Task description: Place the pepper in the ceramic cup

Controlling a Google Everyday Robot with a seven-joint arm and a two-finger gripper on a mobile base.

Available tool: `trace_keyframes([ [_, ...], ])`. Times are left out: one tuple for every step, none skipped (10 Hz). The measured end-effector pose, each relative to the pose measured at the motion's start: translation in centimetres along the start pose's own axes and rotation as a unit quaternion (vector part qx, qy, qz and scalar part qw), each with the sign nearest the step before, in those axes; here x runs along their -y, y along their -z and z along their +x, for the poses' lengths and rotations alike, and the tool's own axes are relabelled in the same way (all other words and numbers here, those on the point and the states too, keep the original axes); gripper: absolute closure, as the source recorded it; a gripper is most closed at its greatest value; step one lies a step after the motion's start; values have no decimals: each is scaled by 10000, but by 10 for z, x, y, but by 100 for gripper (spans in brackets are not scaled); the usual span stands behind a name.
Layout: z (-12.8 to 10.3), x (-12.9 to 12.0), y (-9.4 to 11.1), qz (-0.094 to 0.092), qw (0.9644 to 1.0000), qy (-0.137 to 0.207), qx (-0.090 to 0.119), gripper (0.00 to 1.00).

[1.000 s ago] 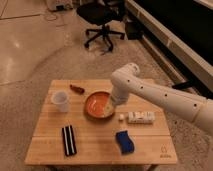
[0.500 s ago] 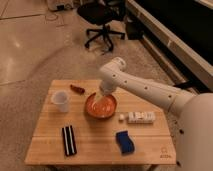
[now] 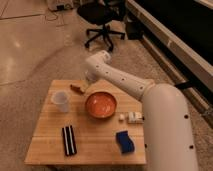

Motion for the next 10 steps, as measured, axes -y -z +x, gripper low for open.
trace_keyframes([
  [-15, -4, -10, -26, 9999, 153, 58, 24],
  [-27, -8, -21, -54, 9995, 283, 111, 24],
  [-42, -16, -36, -120, 9988, 451, 177, 24],
  [-50, -20, -49, -183, 9981, 558, 200, 24],
  [-56, -23, -61, -236, 9975, 633, 211, 24],
  [-59, -24, -71, -267, 9970, 694, 196, 24],
  [-61, -24, -83, -289, 9967, 737, 168, 24],
  [-63, -25, -92, -307, 9966, 757, 138, 24],
  [-64, -25, -104, -322, 9965, 767, 90, 24],
  [-63, -25, -114, -333, 9965, 760, 32, 24],
])
